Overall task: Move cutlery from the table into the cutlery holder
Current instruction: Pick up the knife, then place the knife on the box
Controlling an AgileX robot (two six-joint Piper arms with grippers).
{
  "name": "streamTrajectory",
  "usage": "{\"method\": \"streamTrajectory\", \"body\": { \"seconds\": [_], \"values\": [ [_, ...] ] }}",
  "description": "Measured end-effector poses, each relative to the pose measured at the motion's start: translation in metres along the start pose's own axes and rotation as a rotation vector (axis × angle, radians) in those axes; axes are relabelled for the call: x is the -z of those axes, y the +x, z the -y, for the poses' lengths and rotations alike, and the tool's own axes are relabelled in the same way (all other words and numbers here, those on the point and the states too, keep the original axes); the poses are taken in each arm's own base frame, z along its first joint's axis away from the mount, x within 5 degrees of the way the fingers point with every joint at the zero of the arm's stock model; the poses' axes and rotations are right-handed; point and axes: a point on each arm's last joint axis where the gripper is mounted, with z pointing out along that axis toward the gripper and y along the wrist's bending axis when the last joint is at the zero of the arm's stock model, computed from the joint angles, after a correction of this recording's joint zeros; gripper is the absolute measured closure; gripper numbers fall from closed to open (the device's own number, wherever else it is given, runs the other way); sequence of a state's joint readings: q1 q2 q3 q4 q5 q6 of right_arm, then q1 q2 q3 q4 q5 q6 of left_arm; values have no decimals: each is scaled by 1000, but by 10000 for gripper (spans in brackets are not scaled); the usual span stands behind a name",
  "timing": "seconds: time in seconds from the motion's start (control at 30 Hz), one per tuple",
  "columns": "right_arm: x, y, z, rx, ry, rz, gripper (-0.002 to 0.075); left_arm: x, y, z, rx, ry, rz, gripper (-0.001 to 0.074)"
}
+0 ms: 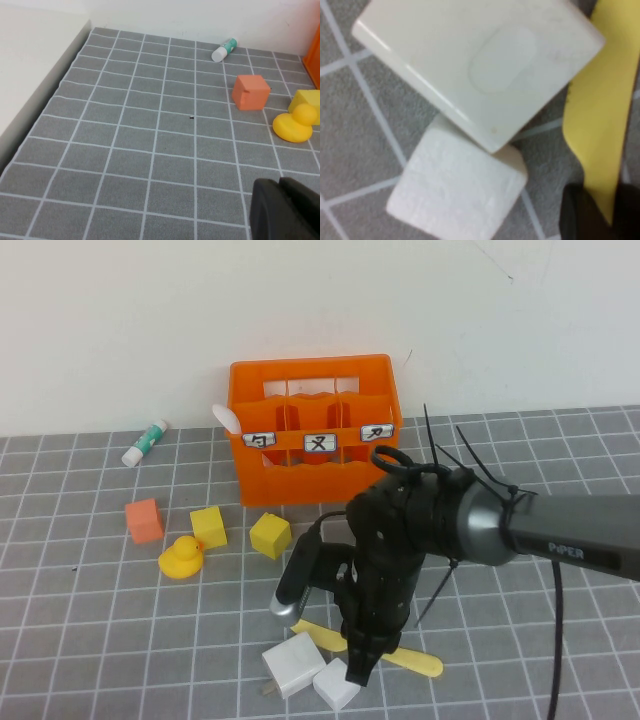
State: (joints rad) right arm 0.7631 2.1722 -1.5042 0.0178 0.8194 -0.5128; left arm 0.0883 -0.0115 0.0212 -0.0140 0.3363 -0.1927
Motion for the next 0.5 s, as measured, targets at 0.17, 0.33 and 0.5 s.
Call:
{"method": "streamTrajectory", "body": {
  "seconds": [0.17, 0.33, 0.5],
  "values": [
    [10, -5, 0, -19, -19, 5, 608, 0, 0, 0, 0, 0, 0, 736],
    [48, -7, 0, -28, 13, 92, 608, 0, 0, 0, 0, 0, 0, 736],
    [91, -3, -3, -26, 64, 193, 608, 0, 0, 0, 0, 0, 0, 736]
  ]
}}
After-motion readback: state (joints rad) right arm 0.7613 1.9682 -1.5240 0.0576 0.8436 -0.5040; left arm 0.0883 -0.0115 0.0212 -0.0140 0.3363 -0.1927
